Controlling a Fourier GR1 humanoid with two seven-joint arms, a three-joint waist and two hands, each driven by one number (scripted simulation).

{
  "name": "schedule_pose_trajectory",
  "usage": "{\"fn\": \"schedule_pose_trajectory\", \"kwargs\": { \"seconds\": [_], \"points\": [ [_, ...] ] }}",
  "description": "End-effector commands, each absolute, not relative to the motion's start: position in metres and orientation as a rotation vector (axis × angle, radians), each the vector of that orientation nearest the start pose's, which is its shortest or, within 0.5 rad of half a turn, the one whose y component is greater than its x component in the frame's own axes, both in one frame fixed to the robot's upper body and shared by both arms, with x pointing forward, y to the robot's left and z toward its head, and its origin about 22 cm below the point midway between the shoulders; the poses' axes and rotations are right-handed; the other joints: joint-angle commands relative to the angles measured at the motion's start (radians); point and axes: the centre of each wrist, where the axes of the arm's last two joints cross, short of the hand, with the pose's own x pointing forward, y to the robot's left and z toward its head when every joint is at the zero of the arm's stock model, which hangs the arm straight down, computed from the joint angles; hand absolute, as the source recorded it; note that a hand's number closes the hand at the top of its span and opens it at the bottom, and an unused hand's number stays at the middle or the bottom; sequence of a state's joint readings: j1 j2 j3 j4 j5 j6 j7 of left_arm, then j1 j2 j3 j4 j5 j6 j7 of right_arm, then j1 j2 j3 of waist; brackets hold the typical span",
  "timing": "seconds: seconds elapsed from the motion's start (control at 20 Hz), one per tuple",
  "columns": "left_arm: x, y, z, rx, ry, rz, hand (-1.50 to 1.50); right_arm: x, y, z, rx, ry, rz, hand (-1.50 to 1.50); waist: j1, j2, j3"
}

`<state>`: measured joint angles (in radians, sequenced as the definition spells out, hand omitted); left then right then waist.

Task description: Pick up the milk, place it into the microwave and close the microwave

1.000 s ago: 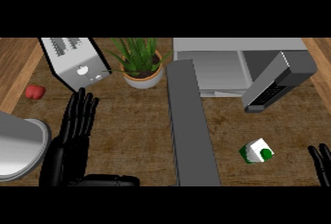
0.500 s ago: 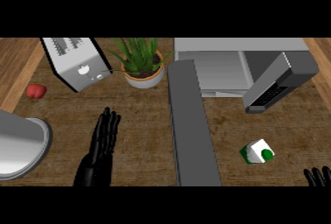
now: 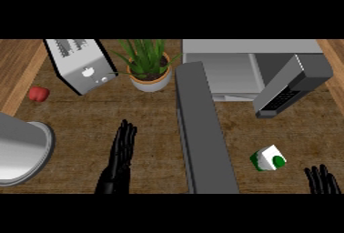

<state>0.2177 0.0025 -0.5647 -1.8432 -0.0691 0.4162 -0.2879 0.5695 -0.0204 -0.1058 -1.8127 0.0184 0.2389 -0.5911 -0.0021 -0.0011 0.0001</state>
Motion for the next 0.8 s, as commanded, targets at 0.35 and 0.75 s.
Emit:
{"fn": "schedule_pose_trajectory", "kwargs": {
  "seconds": [0.35,0.75],
  "points": [
    [0.153,0.122,0.02,-0.14,-1.906,0.016,-1.5,0.132,-0.274,-0.09,-0.19,-1.832,0.03,-1.5,0.004,0.001,0.0],
    [0.138,0.161,0.027,-0.154,-1.887,0.059,-1.5,0.167,-0.315,-0.113,-0.301,-1.824,0.037,-1.5,0.01,0.001,0.0]
  ]
}}
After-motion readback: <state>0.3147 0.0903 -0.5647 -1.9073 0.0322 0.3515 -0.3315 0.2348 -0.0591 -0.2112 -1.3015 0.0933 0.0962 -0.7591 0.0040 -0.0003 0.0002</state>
